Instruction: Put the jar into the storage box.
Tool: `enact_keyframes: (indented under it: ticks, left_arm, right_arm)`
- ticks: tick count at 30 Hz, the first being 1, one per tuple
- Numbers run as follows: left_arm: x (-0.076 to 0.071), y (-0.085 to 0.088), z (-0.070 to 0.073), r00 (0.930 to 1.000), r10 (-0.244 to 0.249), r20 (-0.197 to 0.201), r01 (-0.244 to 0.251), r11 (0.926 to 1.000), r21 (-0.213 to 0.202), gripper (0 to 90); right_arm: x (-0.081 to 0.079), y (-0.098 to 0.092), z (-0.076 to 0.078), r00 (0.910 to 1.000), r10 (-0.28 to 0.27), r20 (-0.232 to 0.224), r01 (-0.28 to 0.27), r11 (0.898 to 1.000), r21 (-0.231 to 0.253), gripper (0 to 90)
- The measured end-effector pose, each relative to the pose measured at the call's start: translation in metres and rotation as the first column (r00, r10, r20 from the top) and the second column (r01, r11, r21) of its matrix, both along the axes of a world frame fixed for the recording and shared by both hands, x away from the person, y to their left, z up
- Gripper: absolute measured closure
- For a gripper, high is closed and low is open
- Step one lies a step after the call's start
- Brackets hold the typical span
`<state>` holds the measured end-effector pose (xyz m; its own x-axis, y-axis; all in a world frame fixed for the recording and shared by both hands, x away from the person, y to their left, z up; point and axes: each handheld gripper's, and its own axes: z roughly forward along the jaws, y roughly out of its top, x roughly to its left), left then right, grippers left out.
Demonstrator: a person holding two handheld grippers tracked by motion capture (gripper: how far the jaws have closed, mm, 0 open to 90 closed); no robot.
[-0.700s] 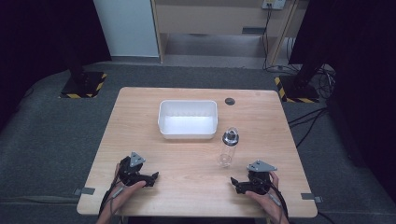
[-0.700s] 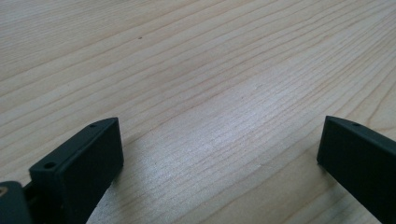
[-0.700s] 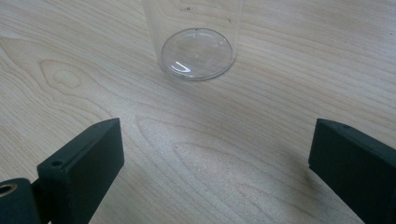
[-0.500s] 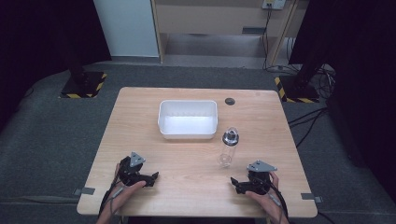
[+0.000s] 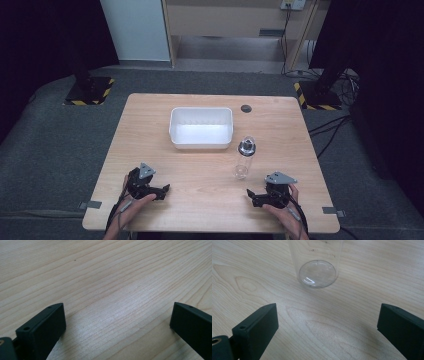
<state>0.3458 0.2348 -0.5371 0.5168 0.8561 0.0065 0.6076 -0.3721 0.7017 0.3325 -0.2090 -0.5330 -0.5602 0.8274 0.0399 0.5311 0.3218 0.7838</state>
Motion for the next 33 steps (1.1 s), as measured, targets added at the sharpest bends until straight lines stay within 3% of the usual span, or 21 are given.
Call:
enact_keyframes:
  ticks: [33]
  left_arm:
    - [0.000,0.000,0.000,1.0000,-0.002,-0.001,0.002,1.0000,0.002,0.0]
  right_arm:
    - [0.012,0.014,0.024,0.9957,0.011,0.093,-0.013,1.000,0.027,4.1]
